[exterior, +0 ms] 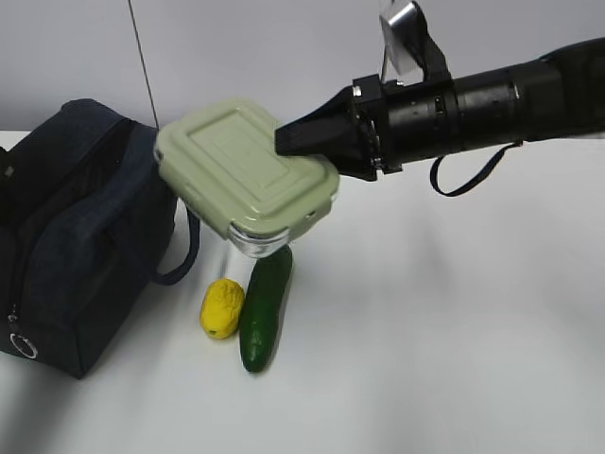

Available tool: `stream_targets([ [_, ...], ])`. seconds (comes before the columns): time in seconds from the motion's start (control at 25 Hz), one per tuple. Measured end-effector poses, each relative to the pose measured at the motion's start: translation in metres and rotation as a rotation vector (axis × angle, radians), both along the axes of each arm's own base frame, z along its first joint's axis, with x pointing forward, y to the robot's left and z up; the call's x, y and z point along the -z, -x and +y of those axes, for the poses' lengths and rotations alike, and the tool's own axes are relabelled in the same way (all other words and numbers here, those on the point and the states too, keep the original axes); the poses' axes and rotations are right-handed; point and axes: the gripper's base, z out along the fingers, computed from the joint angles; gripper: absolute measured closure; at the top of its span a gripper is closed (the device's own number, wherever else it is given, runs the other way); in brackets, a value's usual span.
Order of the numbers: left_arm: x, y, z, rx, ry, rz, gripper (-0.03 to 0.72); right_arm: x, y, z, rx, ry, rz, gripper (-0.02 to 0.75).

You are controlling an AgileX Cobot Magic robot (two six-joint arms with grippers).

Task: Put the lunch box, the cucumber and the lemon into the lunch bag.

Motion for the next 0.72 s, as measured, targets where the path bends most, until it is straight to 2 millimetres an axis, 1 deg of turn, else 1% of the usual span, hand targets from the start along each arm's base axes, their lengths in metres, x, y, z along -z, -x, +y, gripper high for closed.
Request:
stream_targets([
  [0.08,0.000,0.000,-0.003,0.010,0.002,0.000,0.694,-0.008,0.001,0.012,-0.029,-0.013,-0.023,0.366],
  [0.2,0.000,0.002,-0.014,0.050,0.002,0.000,0.694,-0.018,0.004,0.026,-0.064,-0.043,-0.047,0.366],
  [0.36,0.000,0.005,-0.027,0.089,0.013,0.003,0.694,-0.023,0.004,0.032,-0.070,-0.072,-0.049,0.366],
  [0.44,-0.002,0.007,-0.031,0.097,0.026,0.001,0.694,-0.023,0.004,0.032,-0.070,-0.072,-0.049,0.366],
  [0.56,-0.010,0.012,-0.032,0.096,0.047,-0.017,0.694,-0.022,0.004,0.033,-0.070,-0.072,-0.049,0.366],
  [0.64,-0.015,0.017,-0.032,0.098,0.055,-0.022,0.694,-0.015,0.002,0.033,-0.071,-0.070,-0.031,0.366],
  [0.72,-0.018,0.020,-0.032,0.104,0.055,-0.017,0.695,-0.003,-0.002,0.034,-0.069,-0.066,0.000,0.366],
])
